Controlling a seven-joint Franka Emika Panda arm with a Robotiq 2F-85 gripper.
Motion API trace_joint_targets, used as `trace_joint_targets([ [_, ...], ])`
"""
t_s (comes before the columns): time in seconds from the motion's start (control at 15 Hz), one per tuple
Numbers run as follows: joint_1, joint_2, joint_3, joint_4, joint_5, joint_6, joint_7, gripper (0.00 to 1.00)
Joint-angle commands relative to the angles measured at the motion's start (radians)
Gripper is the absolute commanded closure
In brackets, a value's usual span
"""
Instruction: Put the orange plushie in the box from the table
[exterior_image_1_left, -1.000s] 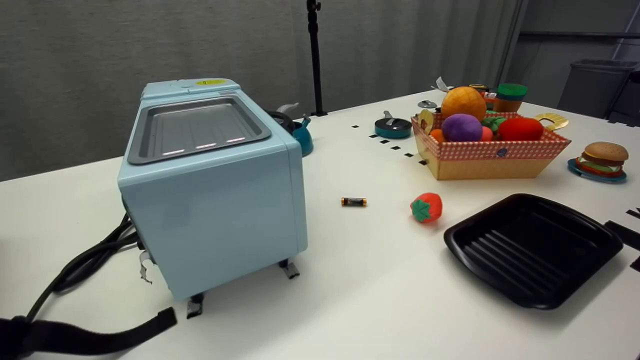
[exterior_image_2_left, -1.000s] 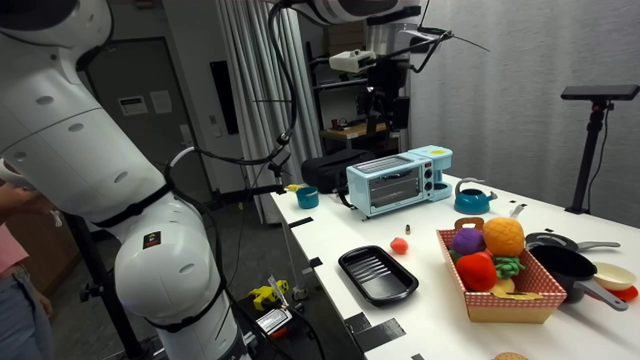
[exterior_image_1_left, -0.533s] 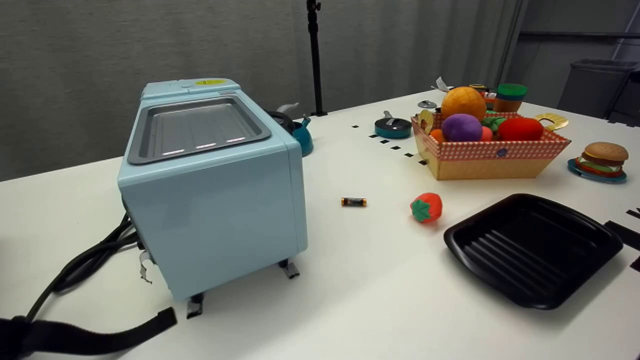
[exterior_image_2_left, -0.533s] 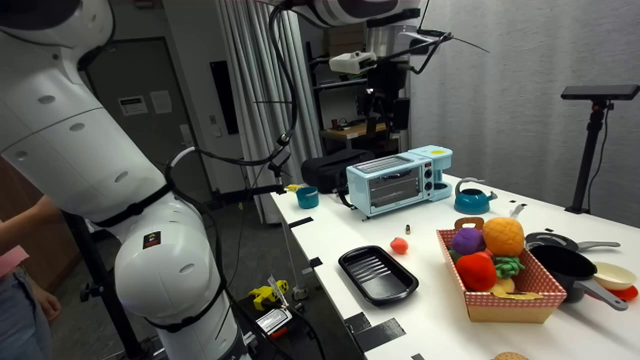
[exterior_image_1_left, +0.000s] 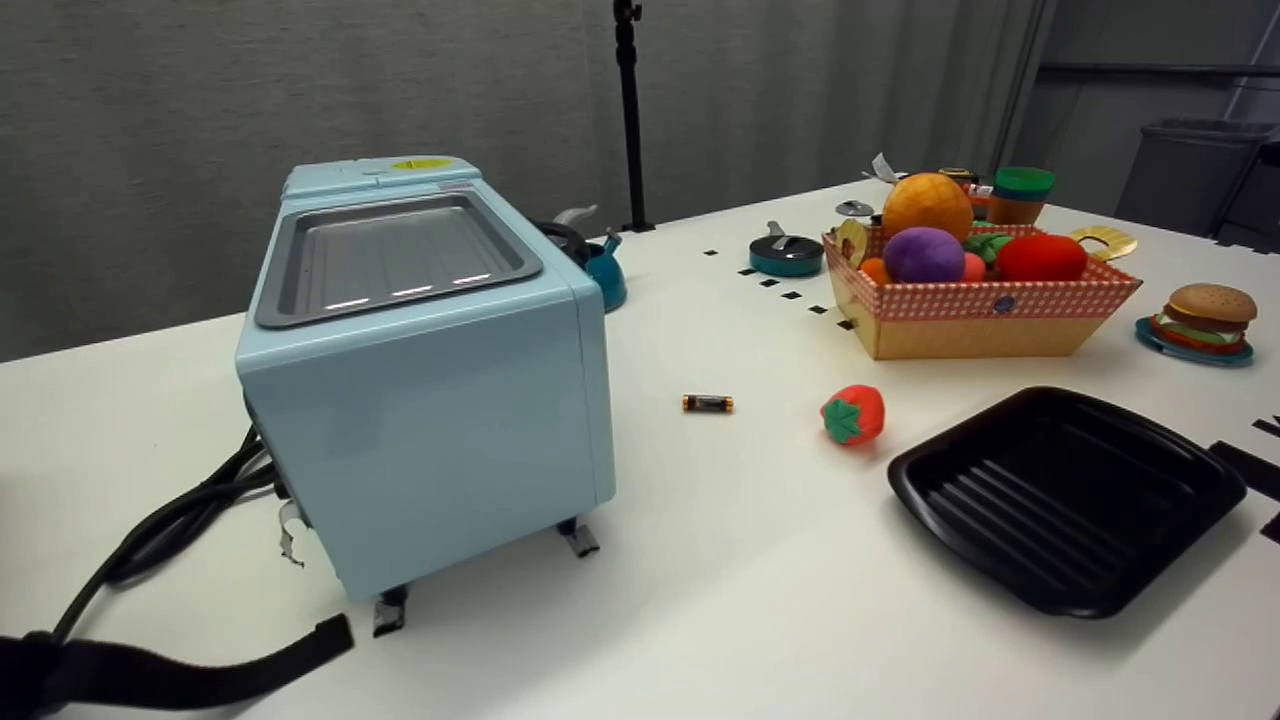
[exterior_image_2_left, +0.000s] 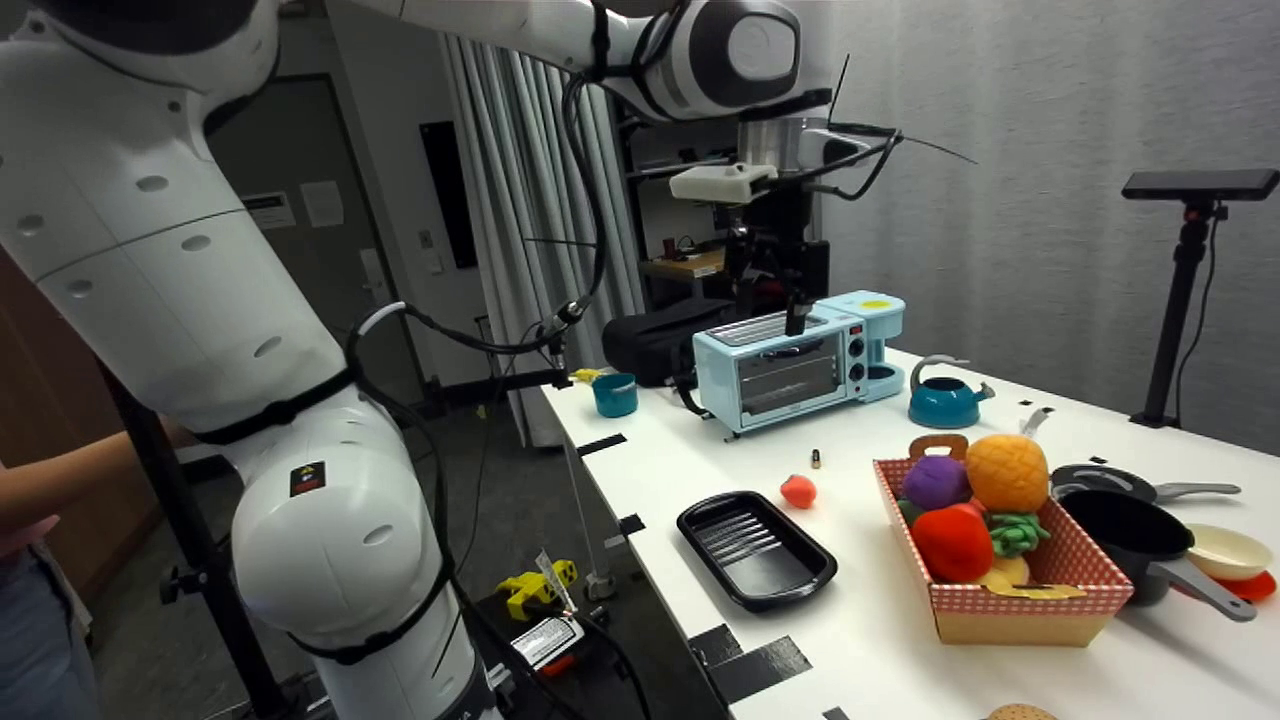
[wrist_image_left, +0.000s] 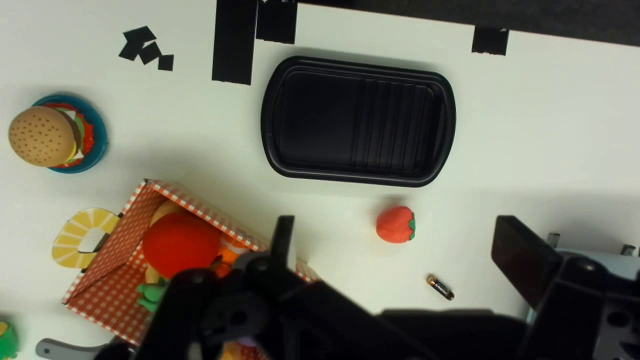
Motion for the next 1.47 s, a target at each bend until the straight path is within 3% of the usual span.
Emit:
trace_joint_targets([
  [0.0, 0.026, 0.071, 0.016, 0.006, -0.02, 0.029, -0.088, 0.0],
  [0.33, 0.056, 0.144, 0.051, 0.01, -0.06, 0.014, -0.156, 0.0],
  [1.0, 0.056, 0.147, 0.053, 0.004, -0.052, 0.016, -0.131, 0.0],
  [1.4, 0.07, 0.231, 0.066, 0.033, -0.025, 0.126, -0.157, 0.0],
])
